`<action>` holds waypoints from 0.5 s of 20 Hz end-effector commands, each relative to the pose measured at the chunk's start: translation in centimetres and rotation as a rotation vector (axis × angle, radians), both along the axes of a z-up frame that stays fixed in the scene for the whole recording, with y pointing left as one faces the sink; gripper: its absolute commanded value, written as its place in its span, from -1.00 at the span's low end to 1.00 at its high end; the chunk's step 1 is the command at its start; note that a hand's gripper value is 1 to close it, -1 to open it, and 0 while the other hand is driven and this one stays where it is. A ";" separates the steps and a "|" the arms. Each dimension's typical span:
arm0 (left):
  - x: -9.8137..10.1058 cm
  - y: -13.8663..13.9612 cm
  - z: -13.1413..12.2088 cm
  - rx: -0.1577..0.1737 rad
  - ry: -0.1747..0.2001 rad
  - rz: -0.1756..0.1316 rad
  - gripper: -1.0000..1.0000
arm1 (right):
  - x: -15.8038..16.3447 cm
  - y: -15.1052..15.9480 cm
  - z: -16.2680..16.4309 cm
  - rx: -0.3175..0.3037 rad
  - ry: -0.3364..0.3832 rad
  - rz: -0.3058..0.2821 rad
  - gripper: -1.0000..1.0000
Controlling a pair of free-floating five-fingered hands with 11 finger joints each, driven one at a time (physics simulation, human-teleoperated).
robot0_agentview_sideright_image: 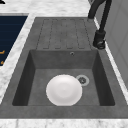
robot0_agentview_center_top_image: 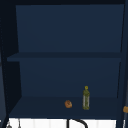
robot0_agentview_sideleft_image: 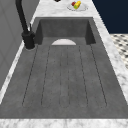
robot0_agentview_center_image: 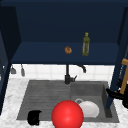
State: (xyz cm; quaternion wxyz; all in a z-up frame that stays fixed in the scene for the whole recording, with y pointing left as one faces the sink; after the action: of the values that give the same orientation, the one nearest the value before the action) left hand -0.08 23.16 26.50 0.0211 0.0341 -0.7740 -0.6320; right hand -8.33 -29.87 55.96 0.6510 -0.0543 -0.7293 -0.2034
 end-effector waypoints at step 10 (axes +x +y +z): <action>0.0 0.0 0.0 0.000 0.000 0.000 0.00 | -3.1 -9.5 0.4 0.010 -0.015 0.136 1.00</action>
State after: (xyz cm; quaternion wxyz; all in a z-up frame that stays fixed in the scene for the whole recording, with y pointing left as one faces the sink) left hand -0.08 23.16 26.50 0.0211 0.0341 -0.7740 -0.6320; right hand -10.50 -37.09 55.83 0.6620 0.0041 -0.7324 -0.1594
